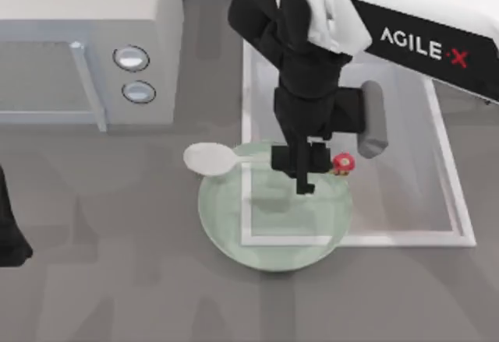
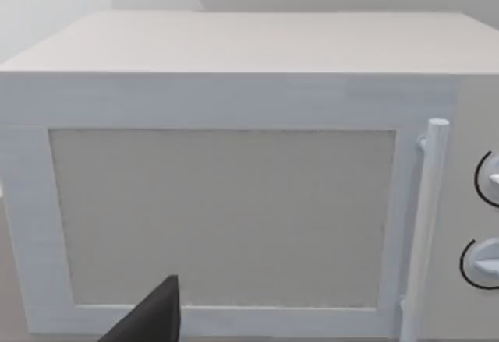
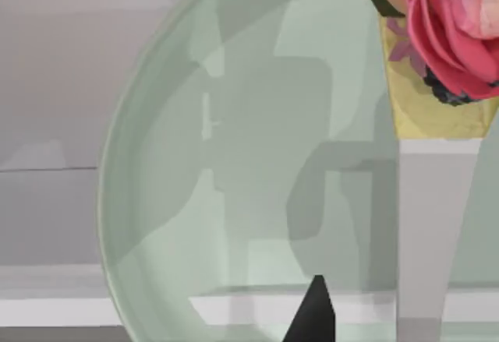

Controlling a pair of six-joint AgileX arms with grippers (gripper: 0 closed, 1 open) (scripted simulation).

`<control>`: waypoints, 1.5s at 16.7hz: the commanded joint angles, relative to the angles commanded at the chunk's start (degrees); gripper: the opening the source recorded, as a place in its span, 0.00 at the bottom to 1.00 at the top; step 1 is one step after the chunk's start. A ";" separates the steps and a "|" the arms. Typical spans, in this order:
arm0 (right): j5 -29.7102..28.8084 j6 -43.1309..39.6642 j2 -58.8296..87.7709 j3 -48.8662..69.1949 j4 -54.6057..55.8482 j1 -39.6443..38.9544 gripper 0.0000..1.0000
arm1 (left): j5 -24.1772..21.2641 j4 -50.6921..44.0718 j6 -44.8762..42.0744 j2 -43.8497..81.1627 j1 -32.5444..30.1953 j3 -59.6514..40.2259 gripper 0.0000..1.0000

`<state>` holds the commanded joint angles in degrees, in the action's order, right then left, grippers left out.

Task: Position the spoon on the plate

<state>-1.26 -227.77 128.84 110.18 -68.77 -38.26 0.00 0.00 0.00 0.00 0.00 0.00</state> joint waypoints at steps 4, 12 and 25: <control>0.90 -0.26 3.24 -1.37 3.57 -1.56 0.00 | 0.00 0.00 0.00 0.00 0.00 0.00 1.00; 1.08 -0.24 5.09 -2.79 4.60 -2.03 0.08 | 0.00 0.00 0.00 0.00 0.00 0.00 1.00; 1.08 -0.24 5.09 -2.79 4.60 -2.03 1.00 | 0.00 0.00 0.00 0.00 0.00 0.00 1.00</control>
<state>-0.19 -228.01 133.93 107.39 -64.17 -40.29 0.00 0.00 0.00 0.00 0.00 0.00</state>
